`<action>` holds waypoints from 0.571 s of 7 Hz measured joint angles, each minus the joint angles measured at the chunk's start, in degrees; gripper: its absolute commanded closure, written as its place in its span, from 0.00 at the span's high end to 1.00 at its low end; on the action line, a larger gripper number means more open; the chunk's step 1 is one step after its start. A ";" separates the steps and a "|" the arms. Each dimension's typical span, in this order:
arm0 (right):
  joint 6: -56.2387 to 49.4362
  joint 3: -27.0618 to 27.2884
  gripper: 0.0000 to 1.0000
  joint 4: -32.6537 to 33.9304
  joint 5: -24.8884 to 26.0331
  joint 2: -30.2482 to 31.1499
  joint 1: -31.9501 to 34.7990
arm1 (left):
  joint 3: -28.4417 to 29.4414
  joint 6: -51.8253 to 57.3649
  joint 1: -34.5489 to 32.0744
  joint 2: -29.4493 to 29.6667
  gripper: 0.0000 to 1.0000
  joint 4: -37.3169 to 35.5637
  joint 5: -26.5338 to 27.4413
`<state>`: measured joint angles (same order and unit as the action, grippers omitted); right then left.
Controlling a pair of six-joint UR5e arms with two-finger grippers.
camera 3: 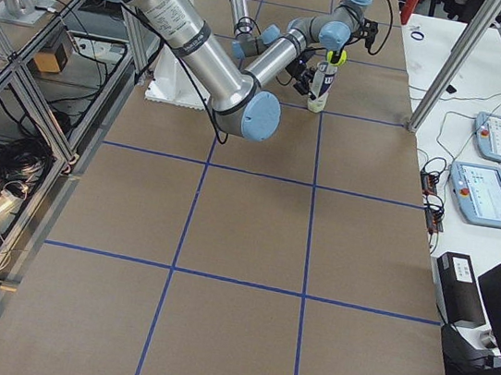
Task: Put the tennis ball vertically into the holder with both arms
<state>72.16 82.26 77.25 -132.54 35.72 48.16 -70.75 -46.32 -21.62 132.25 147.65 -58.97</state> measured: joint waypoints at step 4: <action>0.00 2.80 0.00 2.04 0.01 1.25 -0.90 | -0.08 0.00 0.02 0.03 0.72 0.00 0.08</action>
<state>72.16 85.06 79.29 -132.52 36.96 47.26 -70.82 -46.32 -21.59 132.28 147.66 -58.90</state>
